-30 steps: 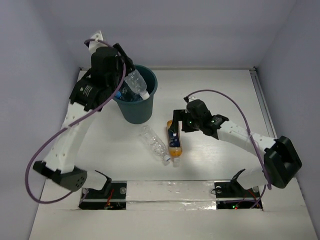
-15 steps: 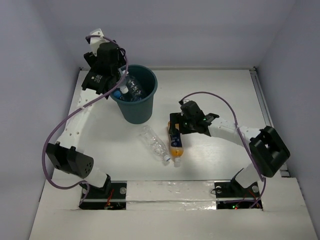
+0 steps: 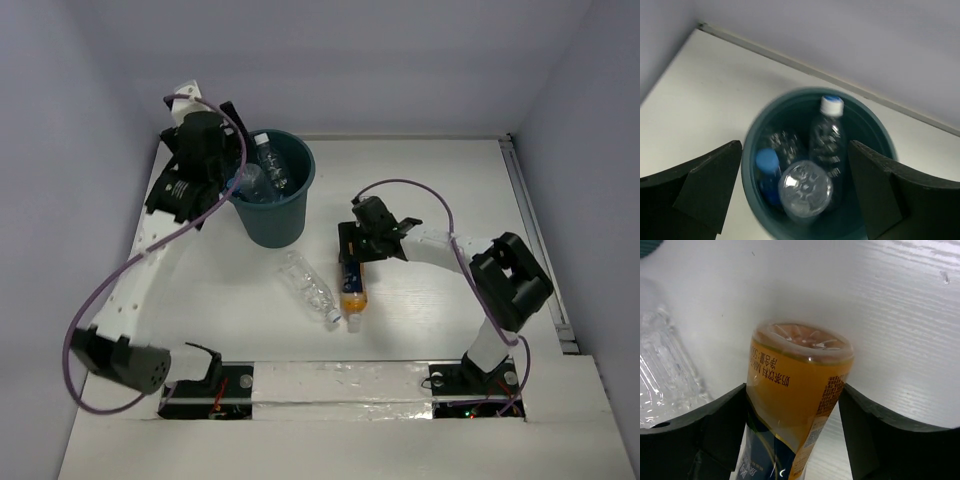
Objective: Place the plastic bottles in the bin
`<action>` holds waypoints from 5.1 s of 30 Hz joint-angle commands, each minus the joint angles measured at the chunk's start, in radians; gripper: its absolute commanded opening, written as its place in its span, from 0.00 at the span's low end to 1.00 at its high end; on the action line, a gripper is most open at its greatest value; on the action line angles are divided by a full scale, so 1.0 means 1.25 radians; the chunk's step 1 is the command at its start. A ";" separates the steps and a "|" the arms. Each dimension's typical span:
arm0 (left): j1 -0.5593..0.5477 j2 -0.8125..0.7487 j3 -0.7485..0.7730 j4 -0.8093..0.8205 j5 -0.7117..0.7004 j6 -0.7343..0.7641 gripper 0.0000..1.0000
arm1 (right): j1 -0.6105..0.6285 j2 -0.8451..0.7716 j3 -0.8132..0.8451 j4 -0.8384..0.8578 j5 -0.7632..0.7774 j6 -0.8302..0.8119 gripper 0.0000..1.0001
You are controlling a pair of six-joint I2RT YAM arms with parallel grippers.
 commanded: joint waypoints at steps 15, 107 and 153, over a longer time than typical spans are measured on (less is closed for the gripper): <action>-0.121 -0.475 -0.494 -0.181 0.260 -0.353 0.55 | -0.049 -0.244 0.309 -0.108 0.041 -0.039 0.38; -0.042 0.215 0.421 -0.267 -0.390 -0.144 0.43 | 0.033 -0.921 -0.084 -0.153 -0.075 -0.046 0.92; -0.224 0.092 0.205 0.063 -0.362 -0.048 0.99 | 0.033 -0.826 -0.009 -0.111 -0.003 -0.040 0.96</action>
